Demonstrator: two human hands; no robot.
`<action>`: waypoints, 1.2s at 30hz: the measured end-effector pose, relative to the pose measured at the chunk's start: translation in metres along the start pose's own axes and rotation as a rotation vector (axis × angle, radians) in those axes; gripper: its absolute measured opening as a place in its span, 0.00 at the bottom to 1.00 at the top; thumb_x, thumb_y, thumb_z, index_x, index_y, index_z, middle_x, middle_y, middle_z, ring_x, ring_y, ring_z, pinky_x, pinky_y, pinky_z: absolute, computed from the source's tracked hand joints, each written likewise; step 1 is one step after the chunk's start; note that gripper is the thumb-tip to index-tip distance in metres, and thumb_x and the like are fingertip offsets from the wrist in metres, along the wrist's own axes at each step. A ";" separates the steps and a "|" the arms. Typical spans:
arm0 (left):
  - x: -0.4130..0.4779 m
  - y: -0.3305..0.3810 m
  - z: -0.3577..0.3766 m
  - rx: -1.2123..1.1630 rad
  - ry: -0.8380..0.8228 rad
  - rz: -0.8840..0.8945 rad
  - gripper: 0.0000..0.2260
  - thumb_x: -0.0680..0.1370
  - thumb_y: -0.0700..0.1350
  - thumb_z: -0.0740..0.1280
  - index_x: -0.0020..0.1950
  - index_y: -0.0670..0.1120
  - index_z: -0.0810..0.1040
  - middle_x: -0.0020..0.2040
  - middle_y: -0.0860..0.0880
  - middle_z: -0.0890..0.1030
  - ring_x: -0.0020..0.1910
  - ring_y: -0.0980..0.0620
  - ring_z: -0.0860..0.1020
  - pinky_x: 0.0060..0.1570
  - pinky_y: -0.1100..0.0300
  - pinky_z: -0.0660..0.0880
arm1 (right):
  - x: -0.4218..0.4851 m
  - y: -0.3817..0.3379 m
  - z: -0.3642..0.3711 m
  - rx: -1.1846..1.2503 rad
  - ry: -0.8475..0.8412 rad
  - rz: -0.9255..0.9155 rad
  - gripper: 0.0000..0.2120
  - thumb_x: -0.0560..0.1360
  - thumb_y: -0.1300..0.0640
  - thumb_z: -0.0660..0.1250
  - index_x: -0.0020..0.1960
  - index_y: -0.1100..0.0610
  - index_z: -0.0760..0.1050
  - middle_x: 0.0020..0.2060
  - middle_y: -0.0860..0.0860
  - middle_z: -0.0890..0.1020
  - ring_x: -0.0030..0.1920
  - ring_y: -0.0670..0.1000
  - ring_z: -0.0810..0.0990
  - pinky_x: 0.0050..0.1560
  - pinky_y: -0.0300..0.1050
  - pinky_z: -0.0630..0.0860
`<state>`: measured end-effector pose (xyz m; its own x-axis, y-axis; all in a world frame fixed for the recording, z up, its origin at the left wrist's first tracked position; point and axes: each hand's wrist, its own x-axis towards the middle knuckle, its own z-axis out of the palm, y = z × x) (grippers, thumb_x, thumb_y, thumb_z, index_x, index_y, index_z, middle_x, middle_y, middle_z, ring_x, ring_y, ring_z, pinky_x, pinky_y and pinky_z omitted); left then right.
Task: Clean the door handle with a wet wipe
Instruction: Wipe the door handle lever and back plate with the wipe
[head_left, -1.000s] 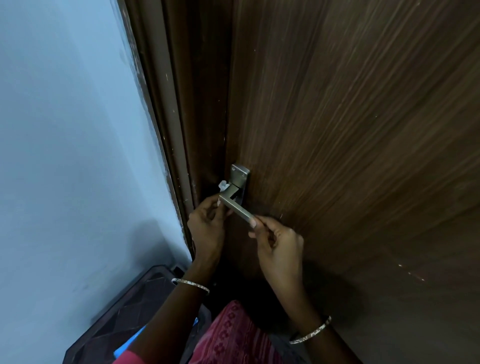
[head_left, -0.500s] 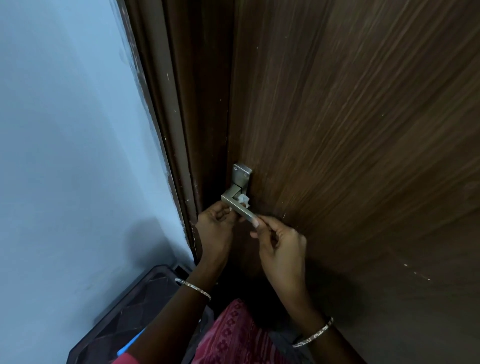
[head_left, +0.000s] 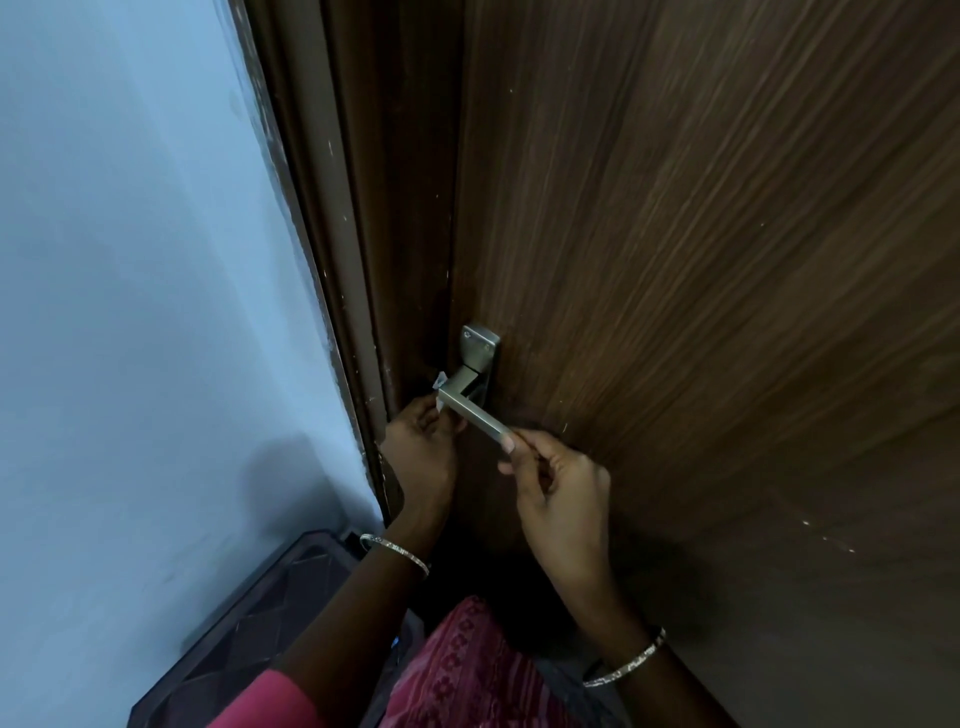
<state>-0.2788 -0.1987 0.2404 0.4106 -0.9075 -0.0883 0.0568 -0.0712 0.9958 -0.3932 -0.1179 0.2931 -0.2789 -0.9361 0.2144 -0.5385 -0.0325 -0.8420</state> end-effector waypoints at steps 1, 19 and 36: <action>0.000 0.000 0.002 -0.028 0.005 -0.024 0.07 0.79 0.38 0.68 0.53 0.42 0.84 0.45 0.47 0.86 0.42 0.52 0.85 0.43 0.60 0.81 | 0.000 -0.001 0.000 0.001 0.002 0.001 0.10 0.81 0.47 0.65 0.55 0.48 0.84 0.39 0.43 0.87 0.40 0.36 0.86 0.41 0.42 0.84; -0.023 0.033 -0.007 -0.427 -0.472 -0.430 0.09 0.79 0.36 0.65 0.51 0.44 0.85 0.50 0.45 0.86 0.49 0.51 0.85 0.45 0.59 0.80 | 0.002 0.002 -0.007 0.160 0.011 0.042 0.16 0.82 0.42 0.62 0.53 0.48 0.86 0.48 0.42 0.86 0.50 0.39 0.84 0.50 0.35 0.80; -0.024 0.044 -0.031 -0.174 -0.246 -0.317 0.11 0.80 0.33 0.62 0.57 0.43 0.80 0.51 0.43 0.84 0.47 0.46 0.82 0.53 0.49 0.79 | 0.031 -0.048 0.014 0.048 0.047 0.016 0.16 0.79 0.55 0.68 0.66 0.54 0.80 0.51 0.50 0.88 0.52 0.40 0.83 0.47 0.18 0.71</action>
<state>-0.2584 -0.1673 0.2859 0.1202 -0.9253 -0.3598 0.3065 -0.3101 0.8999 -0.3650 -0.1503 0.3330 -0.3248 -0.9193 0.2223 -0.4951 -0.0351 -0.8681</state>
